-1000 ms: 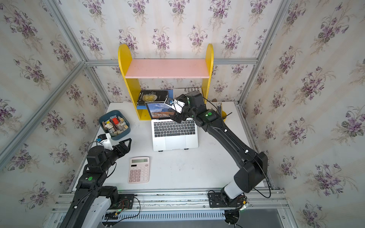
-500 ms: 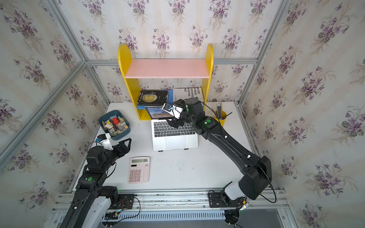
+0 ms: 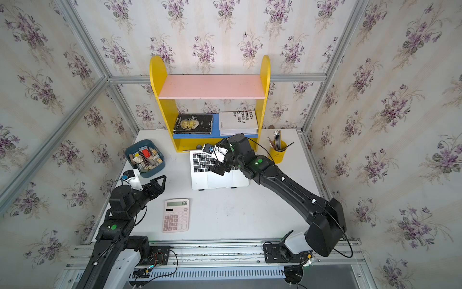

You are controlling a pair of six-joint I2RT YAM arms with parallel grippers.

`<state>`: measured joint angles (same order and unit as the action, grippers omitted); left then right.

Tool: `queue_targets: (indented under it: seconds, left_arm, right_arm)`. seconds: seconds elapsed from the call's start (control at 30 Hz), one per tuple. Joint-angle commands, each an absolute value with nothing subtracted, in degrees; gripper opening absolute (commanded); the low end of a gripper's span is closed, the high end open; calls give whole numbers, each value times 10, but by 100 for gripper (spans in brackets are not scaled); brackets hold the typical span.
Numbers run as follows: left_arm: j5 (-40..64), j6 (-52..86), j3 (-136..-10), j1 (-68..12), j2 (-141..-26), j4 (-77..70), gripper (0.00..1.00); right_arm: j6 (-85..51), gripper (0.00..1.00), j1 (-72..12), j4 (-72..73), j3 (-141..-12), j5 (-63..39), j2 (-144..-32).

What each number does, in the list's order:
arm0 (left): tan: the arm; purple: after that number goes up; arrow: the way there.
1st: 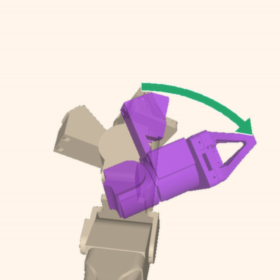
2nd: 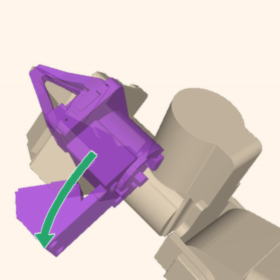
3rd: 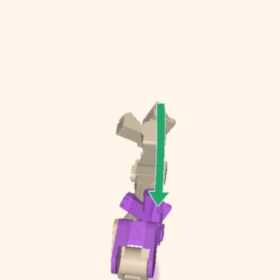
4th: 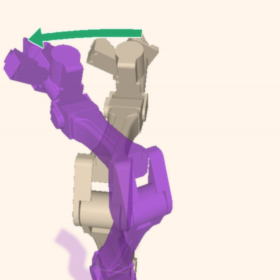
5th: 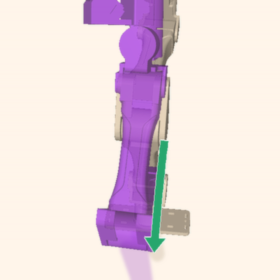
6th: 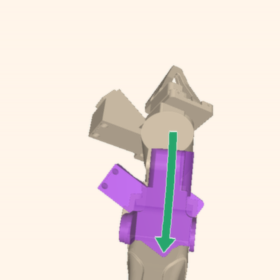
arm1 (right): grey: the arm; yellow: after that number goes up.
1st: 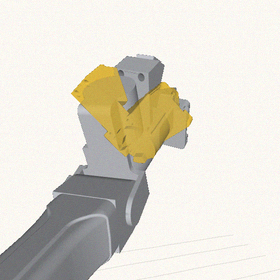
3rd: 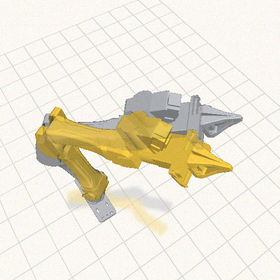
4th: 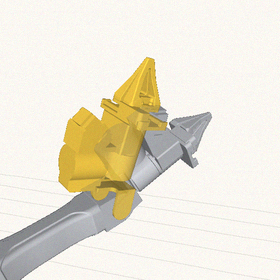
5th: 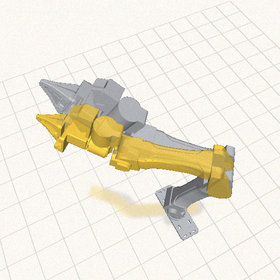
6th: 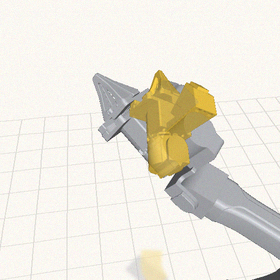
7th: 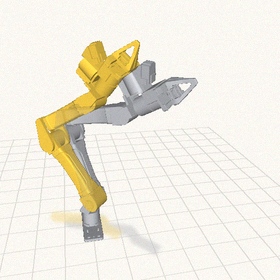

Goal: Close the laptop lid and set it aside
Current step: Close the lid of the laptop.

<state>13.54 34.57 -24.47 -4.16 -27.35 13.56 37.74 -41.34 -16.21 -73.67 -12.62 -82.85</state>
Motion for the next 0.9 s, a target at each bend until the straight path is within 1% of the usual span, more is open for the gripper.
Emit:
queue_targets:
  seconds: [0.0,0.87]
  left_arm:
    - [138,343,-245,-42,-272,134,90]
    - [139,343,-245,-42,-274,134,90]
  right_arm:
    - [349,100,-418,-219,-729,-123,-827]
    - [316,100,-469,-210,-673,-99,-825]
